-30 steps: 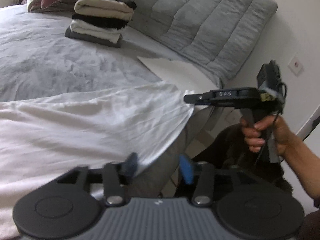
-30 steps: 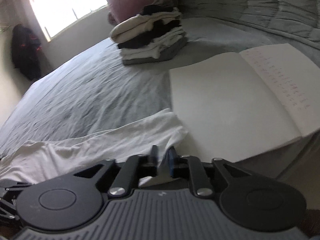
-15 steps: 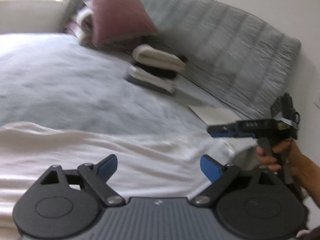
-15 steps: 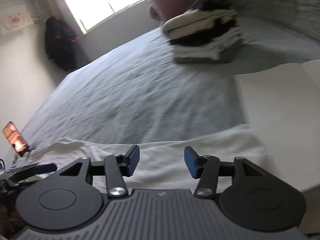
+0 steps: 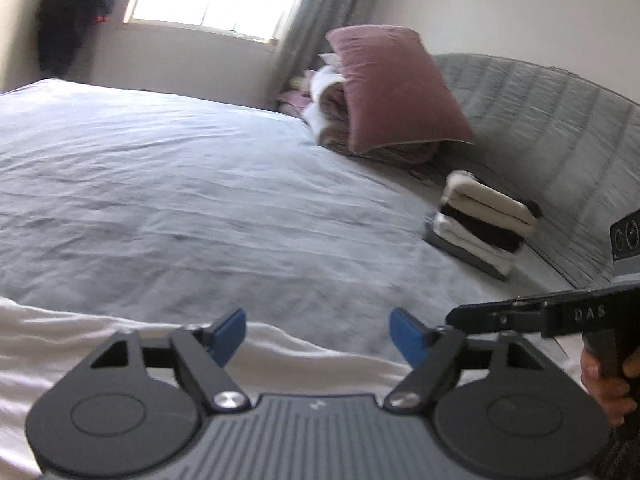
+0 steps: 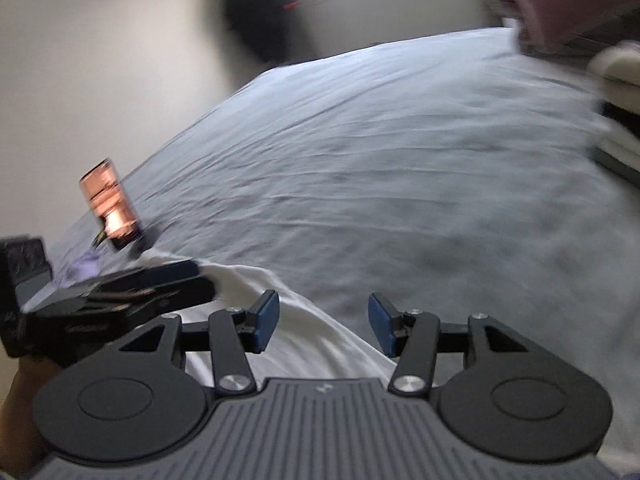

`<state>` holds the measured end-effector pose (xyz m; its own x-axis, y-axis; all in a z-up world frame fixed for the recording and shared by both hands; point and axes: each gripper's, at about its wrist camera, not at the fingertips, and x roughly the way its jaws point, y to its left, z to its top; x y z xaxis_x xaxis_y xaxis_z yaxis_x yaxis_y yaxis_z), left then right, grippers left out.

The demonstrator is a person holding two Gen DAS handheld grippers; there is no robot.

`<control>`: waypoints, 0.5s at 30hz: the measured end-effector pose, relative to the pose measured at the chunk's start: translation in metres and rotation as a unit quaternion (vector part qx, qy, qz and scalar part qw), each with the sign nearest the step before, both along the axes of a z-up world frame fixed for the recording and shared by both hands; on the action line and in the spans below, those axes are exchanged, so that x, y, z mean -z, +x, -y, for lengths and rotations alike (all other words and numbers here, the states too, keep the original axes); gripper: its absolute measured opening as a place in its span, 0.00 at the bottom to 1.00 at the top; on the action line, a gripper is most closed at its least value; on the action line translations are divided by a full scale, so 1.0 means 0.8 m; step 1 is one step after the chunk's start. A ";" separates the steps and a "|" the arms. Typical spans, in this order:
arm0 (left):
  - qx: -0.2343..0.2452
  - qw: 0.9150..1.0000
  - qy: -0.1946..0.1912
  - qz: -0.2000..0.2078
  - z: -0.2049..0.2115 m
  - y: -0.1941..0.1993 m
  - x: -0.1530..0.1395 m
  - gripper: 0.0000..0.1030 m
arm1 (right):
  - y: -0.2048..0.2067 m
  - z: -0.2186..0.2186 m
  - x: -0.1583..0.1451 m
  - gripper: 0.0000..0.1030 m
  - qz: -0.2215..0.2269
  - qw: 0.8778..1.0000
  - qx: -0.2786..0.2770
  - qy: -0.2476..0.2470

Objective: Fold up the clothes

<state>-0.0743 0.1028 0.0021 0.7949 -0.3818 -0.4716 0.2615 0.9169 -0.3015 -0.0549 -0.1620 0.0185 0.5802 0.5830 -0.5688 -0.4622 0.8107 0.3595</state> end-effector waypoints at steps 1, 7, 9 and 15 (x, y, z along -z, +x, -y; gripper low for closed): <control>-0.006 1.000 -0.002 -0.006 -0.003 0.005 0.003 0.59 | 0.006 -0.009 0.001 0.52 0.003 1.000 -0.014 -0.001; -0.002 0.999 -0.011 -0.050 -0.019 0.023 0.028 0.32 | 0.028 -0.034 0.023 0.45 -0.012 0.997 -0.082 -0.002; 0.008 0.997 -0.018 -0.075 -0.021 0.030 0.038 0.26 | 0.029 -0.043 0.026 0.41 -0.008 0.994 -0.103 -0.032; 0.006 0.993 -0.061 -0.102 -0.029 0.039 0.042 0.24 | 0.037 -0.053 0.047 0.25 -0.015 0.989 -0.128 -0.072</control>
<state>-0.0432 0.1259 -0.0314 0.6833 -0.4547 -0.5713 0.1944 0.8675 -0.4579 -0.0250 -0.1200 -0.0190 0.4064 0.6194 -0.6717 -0.6492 0.7131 0.2647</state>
